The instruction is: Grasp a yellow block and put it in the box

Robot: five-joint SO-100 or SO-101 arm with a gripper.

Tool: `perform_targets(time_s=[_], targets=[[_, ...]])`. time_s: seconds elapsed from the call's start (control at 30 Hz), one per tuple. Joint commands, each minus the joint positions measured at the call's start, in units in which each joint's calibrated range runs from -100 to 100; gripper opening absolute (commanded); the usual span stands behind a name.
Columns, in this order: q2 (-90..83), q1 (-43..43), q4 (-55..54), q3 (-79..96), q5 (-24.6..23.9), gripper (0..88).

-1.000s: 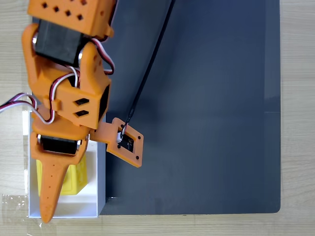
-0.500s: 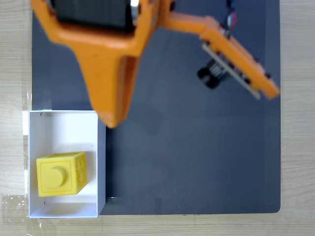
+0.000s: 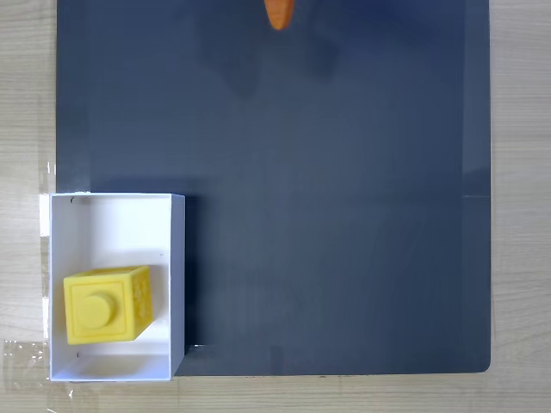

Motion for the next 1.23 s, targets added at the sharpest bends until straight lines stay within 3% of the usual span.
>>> perform_targets(time_s=[0.0,0.13,1.2], targets=[[-12.0,0.3,1.2,14.3,0.2,2.7],[-13.1,-0.4,3.0,21.7,0.2,2.7],[-13.1,-0.1,3.2,21.8,0.1,3.0]])
